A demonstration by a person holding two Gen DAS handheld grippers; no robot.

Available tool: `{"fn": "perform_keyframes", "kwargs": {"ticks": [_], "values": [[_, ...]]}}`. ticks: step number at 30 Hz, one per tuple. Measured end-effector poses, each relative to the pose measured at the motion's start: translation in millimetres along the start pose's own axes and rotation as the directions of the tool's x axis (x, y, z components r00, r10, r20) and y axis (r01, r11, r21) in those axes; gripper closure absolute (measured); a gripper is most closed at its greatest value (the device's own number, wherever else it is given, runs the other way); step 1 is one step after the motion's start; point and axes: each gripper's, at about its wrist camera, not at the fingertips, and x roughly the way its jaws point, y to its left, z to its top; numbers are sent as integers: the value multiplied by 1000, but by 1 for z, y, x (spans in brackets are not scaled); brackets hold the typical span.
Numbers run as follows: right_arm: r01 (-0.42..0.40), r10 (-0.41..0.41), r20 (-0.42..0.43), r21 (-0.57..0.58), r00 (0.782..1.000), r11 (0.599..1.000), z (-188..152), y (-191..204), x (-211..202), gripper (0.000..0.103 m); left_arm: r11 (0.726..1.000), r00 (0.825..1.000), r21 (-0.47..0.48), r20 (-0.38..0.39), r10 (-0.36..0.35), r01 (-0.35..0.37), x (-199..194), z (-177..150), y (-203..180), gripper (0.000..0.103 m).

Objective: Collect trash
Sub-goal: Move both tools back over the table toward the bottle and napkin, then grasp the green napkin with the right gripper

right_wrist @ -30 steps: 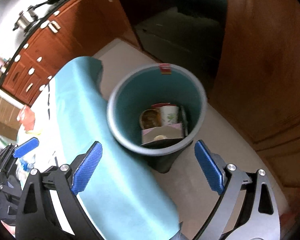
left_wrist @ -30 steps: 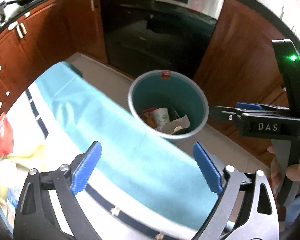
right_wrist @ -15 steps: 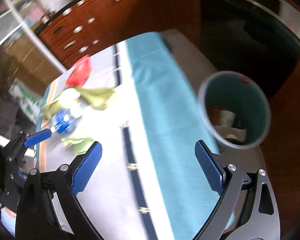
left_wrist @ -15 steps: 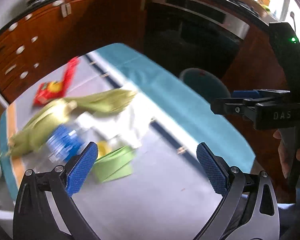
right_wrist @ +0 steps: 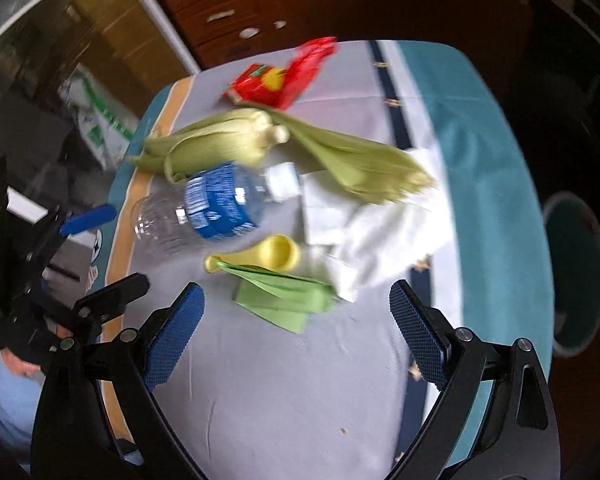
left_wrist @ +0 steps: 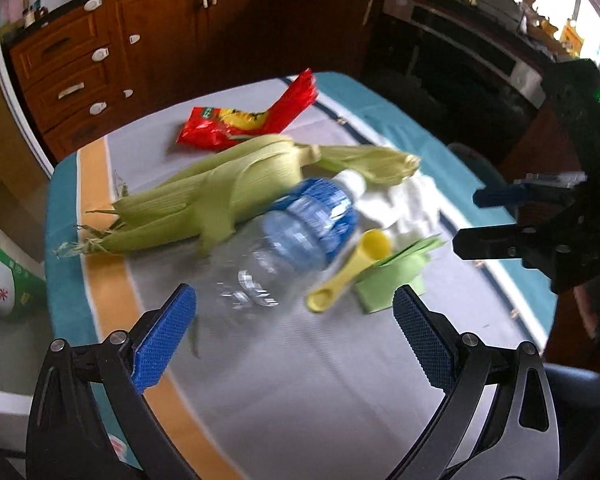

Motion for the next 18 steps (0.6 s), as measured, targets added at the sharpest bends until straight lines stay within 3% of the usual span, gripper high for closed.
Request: {"fn": "perform_keyframes", "kwargs": {"ticks": [4,10,15,18], "values": [[-6,3,-40,-86,999,996,13,22,20,13,997,999,70,-31,11,-9,16,-1,5,4],[34,-60,-120,-205,991,978,15,38,55,13,993,998,117,-58,-10,16,36,-1,13,4],[77,-97,-81,-223,992,972,12,34,61,15,995,997,79,-64,-54,59,45,-1,19,4],[59,-77,-82,-204,994,977,8,31,60,43,995,996,57,-49,-80,82,45,-1,19,4]]}}
